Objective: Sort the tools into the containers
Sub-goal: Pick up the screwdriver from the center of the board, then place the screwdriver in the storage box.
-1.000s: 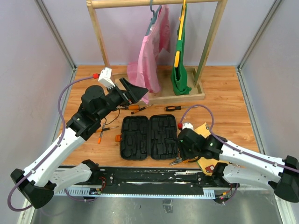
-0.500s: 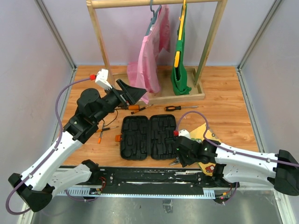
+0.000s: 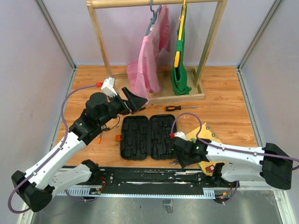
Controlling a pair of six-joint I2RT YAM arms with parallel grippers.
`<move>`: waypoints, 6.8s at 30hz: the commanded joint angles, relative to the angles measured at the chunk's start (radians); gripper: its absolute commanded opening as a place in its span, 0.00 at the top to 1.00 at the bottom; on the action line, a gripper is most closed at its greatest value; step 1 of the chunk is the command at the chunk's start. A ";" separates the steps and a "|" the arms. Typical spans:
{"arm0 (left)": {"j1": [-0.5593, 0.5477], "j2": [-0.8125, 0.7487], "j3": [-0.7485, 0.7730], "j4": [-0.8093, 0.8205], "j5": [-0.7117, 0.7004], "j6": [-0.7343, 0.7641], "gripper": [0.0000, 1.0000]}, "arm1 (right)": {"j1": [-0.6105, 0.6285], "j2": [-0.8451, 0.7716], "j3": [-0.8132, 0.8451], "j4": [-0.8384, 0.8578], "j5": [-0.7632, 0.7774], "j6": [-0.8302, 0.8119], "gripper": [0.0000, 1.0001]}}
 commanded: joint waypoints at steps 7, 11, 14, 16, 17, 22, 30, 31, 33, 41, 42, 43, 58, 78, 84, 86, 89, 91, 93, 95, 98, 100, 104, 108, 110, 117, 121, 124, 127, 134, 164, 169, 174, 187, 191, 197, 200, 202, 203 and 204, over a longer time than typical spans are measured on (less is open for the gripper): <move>0.003 -0.034 -0.016 0.003 0.005 -0.001 0.01 | 0.019 0.055 -0.030 0.002 -0.066 0.008 0.54; 0.003 -0.042 -0.024 -0.011 -0.003 0.003 0.01 | 0.018 0.078 -0.041 0.020 -0.057 0.021 0.60; 0.002 -0.048 -0.027 -0.024 -0.011 0.009 0.01 | 0.019 0.092 -0.046 0.037 -0.072 0.019 0.70; 0.003 -0.050 -0.027 -0.037 -0.020 0.016 0.01 | 0.021 0.086 -0.041 0.021 -0.067 0.018 0.79; 0.003 -0.050 -0.026 -0.045 -0.025 0.022 0.01 | 0.023 0.072 -0.035 0.007 -0.061 0.019 0.84; 0.003 -0.055 -0.033 -0.094 -0.048 0.042 0.01 | 0.025 -0.053 -0.023 -0.053 -0.051 0.034 0.99; 0.003 -0.089 -0.073 -0.127 -0.067 0.046 0.00 | 0.025 -0.212 0.014 -0.188 -0.111 0.095 1.00; 0.003 -0.097 -0.080 -0.129 -0.072 0.047 0.01 | 0.025 -0.229 0.019 -0.205 -0.114 0.108 0.99; 0.003 -0.119 -0.087 -0.135 -0.092 0.049 0.01 | 0.025 -0.268 0.032 -0.240 -0.118 0.130 0.99; 0.003 -0.206 -0.111 -0.142 -0.158 0.066 0.01 | 0.025 -0.382 0.149 -0.395 -0.081 0.162 0.99; 0.003 -0.214 -0.113 -0.142 -0.166 0.072 0.01 | 0.025 -0.395 0.159 -0.381 -0.063 0.166 1.00; 0.003 -0.220 -0.118 -0.141 -0.172 0.077 0.01 | 0.025 -0.407 0.166 -0.352 -0.044 0.167 1.00; 0.003 -0.400 -0.186 -0.127 -0.163 0.186 0.02 | 0.017 -0.261 0.157 0.533 0.519 0.357 1.00; 0.003 -0.304 -0.332 0.233 0.207 0.331 0.13 | -0.117 0.086 0.311 0.971 0.295 0.811 0.99; 0.002 -0.197 -0.325 0.281 0.259 0.330 0.19 | -0.121 0.116 0.336 1.015 0.218 0.810 0.99; 0.001 -0.179 -0.326 0.281 0.263 0.328 0.22 | -0.122 0.121 0.338 1.022 0.205 0.813 0.99; -0.001 -0.154 -0.321 0.269 0.259 0.326 0.29 | -0.124 0.132 0.333 1.048 0.169 0.823 1.00; -0.004 -0.147 -0.320 0.267 0.248 0.326 0.33 | -0.126 0.137 0.332 1.056 0.148 0.828 1.00; -0.005 -0.144 -0.320 0.268 0.237 0.325 0.37 | -0.126 0.143 0.333 1.066 0.130 0.828 0.99; -0.005 -0.141 -0.316 0.267 0.234 0.327 0.45 | -0.125 0.149 0.334 1.073 0.112 0.833 0.99; -0.005 -0.130 -0.306 0.257 0.234 0.328 0.62 | -0.126 0.151 0.336 1.083 0.093 0.828 1.00; -0.005 -0.128 -0.299 0.245 0.230 0.327 0.75 | -0.126 0.150 0.338 1.087 0.083 0.806 0.99; -0.005 -0.141 -0.294 0.207 0.190 0.326 0.98 | -0.126 0.134 0.323 1.072 0.073 0.726 0.87; -0.005 -0.166 -0.299 0.173 0.162 0.324 0.99 | -0.126 0.095 0.277 1.061 0.067 0.623 0.54; -0.005 -0.176 -0.304 0.161 0.150 0.320 1.00 | -0.126 0.066 0.258 1.036 0.058 0.555 0.45; -0.005 -0.199 -0.342 0.181 0.213 0.315 1.00 | -0.126 -0.040 0.185 0.958 0.085 0.211 0.29; -0.005 -0.196 -0.368 0.220 0.301 0.319 1.00 | -0.135 -0.065 0.175 0.961 0.073 0.029 0.22; -0.005 -0.188 -0.375 0.214 0.327 0.330 0.99 | -0.154 -0.064 0.186 0.993 0.014 -0.008 0.20; -0.005 -0.185 -0.383 0.223 0.361 0.334 1.00 | -0.158 -0.038 0.213 0.999 -0.009 -0.002 0.20; -0.005 -0.183 -0.396 0.247 0.414 0.335 1.00 | -0.178 0.063 0.261 1.027 -0.076 0.075 0.25; -0.005 -0.277 -0.294 -0.061 0.122 0.353 0.44 | -0.186 0.193 0.309 0.865 -0.019 0.231 0.99; -0.005 -0.349 -0.221 -0.218 -0.023 0.353 0.43 | -0.181 0.269 0.375 0.750 0.001 0.294 0.99; -0.005 -0.378 -0.150 -0.321 -0.144 0.387 0.43 | -0.164 0.367 0.421 0.724 -0.009 0.360 1.00; -0.005 -0.439 -0.170 -0.330 -0.236 0.403 0.43 | -0.106 0.591 0.605 0.684 0.037 0.430 1.00; -0.005 -0.444 -0.169 -0.334 -0.238 0.406 0.42 | -0.105 0.643 0.642 0.676 0.025 0.442 0.99; -0.005 -0.448 -0.171 -0.332 -0.237 0.410 0.40 | -0.104 0.717 0.702 0.649 0.018 0.424 0.99; -0.005 -0.447 -0.171 -0.332 -0.236 0.412 0.40 | -0.104 0.740 0.727 0.639 0.019 0.413 0.99; -0.005 -0.447 -0.170 -0.331 -0.236 0.412 0.40 | -0.103 0.753 0.741 0.629 0.023 0.406 0.99; -0.005 -0.447 -0.172 -0.331 -0.237 0.413 0.40 | -0.102 0.760 0.746 0.626 0.026 0.401 0.99; -0.005 -0.447 -0.172 -0.332 -0.236 0.413 0.39 | -0.103 0.766 0.752 0.622 0.030 0.392 0.99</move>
